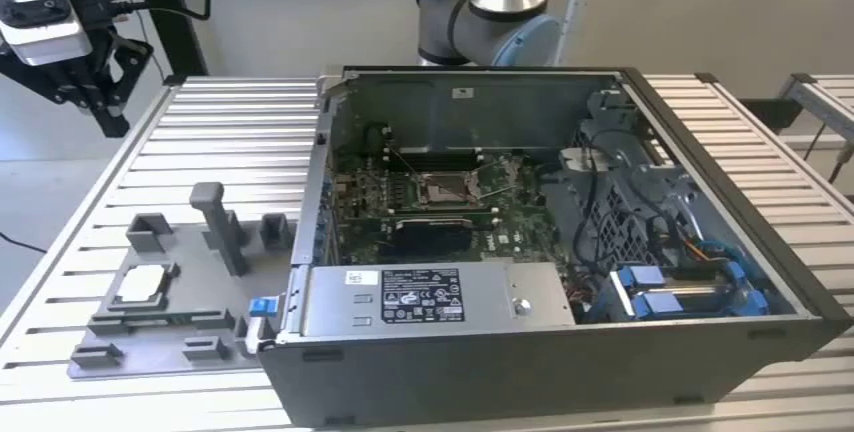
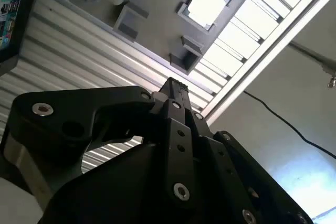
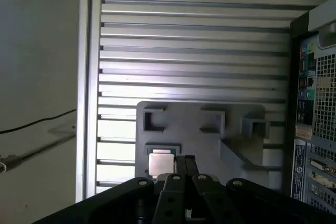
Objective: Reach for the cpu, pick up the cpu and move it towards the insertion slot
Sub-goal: 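Reach for the cpu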
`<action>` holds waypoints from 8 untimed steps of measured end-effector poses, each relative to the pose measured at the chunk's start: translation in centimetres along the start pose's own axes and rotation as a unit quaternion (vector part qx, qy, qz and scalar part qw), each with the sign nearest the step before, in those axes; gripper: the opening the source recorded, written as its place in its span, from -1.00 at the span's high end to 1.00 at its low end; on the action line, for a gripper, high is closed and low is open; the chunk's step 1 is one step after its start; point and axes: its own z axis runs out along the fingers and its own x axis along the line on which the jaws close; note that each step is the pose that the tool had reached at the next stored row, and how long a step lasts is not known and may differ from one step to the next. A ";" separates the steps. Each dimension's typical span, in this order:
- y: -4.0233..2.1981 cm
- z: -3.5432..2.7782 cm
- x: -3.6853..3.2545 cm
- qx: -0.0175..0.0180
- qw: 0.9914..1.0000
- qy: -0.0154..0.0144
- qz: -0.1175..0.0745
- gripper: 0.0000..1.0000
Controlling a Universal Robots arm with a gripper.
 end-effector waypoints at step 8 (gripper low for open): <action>-1.55 0.02 1.13 0.000 1.000 0.000 0.000 1.00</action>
